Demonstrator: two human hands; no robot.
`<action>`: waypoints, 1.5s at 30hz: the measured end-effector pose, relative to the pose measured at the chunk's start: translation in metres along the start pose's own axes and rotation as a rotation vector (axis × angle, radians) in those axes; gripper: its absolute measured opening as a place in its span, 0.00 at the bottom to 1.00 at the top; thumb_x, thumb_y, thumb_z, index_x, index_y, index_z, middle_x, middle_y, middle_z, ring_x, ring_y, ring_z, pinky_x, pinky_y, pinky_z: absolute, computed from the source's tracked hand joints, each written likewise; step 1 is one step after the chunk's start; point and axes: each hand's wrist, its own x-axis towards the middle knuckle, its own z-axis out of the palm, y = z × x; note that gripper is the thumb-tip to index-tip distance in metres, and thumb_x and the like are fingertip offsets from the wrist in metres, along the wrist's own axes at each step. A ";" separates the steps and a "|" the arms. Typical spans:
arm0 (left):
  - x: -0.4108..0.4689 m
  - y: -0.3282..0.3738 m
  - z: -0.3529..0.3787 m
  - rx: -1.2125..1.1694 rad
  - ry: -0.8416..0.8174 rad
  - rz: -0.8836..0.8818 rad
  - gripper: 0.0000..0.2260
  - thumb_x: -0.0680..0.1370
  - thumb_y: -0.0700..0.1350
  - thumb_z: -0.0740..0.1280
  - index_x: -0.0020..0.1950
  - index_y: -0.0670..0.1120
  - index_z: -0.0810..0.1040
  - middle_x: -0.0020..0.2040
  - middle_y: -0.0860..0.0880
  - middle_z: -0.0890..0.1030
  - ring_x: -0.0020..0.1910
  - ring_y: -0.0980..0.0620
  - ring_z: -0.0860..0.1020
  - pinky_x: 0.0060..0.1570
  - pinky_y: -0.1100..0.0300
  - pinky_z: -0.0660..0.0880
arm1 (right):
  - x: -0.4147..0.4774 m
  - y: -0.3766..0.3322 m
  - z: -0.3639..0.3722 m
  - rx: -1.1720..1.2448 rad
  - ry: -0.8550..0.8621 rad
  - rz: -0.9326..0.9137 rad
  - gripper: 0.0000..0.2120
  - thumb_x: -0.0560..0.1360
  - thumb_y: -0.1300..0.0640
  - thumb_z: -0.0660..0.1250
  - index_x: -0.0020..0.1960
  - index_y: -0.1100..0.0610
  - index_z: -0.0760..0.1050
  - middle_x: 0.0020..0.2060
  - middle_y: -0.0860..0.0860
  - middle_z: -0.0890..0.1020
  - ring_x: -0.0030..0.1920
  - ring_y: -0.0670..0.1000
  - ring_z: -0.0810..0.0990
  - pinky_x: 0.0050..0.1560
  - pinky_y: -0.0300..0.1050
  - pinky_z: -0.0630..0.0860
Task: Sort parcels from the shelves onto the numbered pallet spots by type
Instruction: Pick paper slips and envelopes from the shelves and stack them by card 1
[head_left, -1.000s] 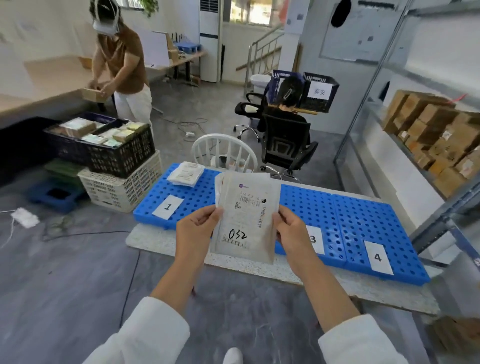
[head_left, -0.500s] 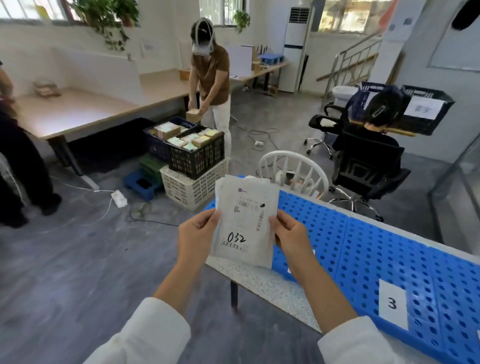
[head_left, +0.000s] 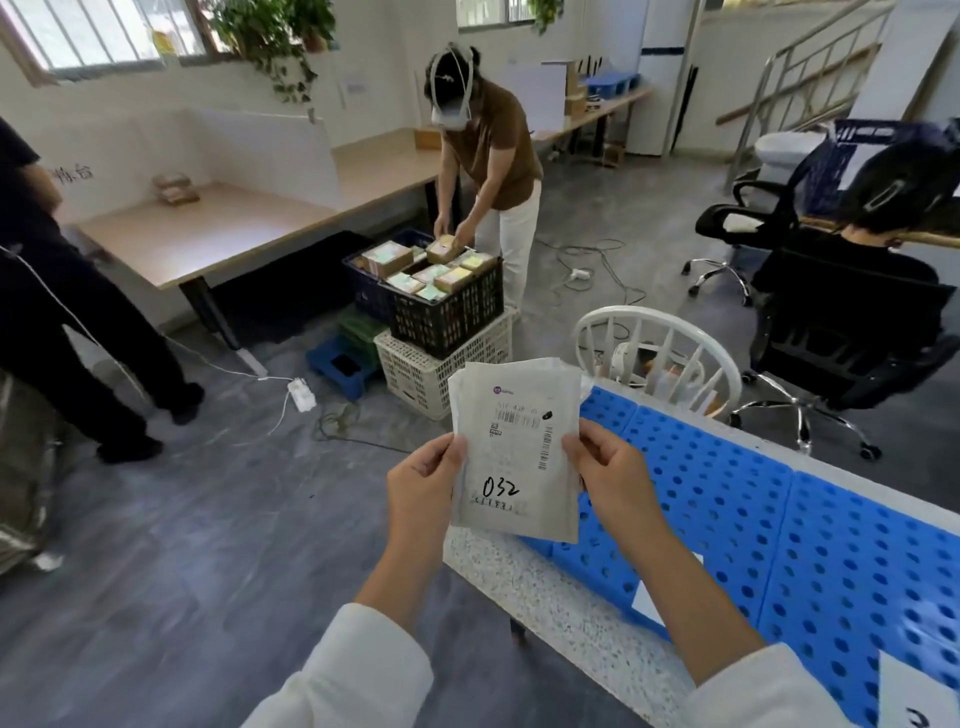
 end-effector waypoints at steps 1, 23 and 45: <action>0.005 -0.001 0.001 -0.001 -0.002 0.001 0.04 0.77 0.44 0.70 0.48 0.49 0.85 0.43 0.51 0.86 0.44 0.50 0.84 0.46 0.53 0.82 | 0.005 0.001 0.001 -0.009 -0.002 0.005 0.10 0.80 0.57 0.62 0.55 0.44 0.77 0.51 0.42 0.83 0.52 0.44 0.82 0.53 0.44 0.79; 0.205 -0.001 -0.106 -0.077 -0.324 -0.098 0.05 0.78 0.43 0.68 0.49 0.48 0.84 0.44 0.49 0.86 0.46 0.49 0.84 0.45 0.54 0.82 | 0.105 0.003 0.173 -0.122 0.232 0.080 0.12 0.81 0.50 0.59 0.55 0.51 0.81 0.47 0.46 0.85 0.47 0.47 0.83 0.46 0.41 0.79; 0.282 -0.009 -0.066 -0.010 -0.660 -0.166 0.06 0.78 0.45 0.68 0.52 0.48 0.84 0.47 0.49 0.86 0.48 0.48 0.84 0.45 0.55 0.81 | 0.121 0.017 0.174 -0.106 0.334 0.115 0.11 0.82 0.54 0.58 0.60 0.43 0.74 0.53 0.42 0.83 0.52 0.42 0.82 0.53 0.39 0.80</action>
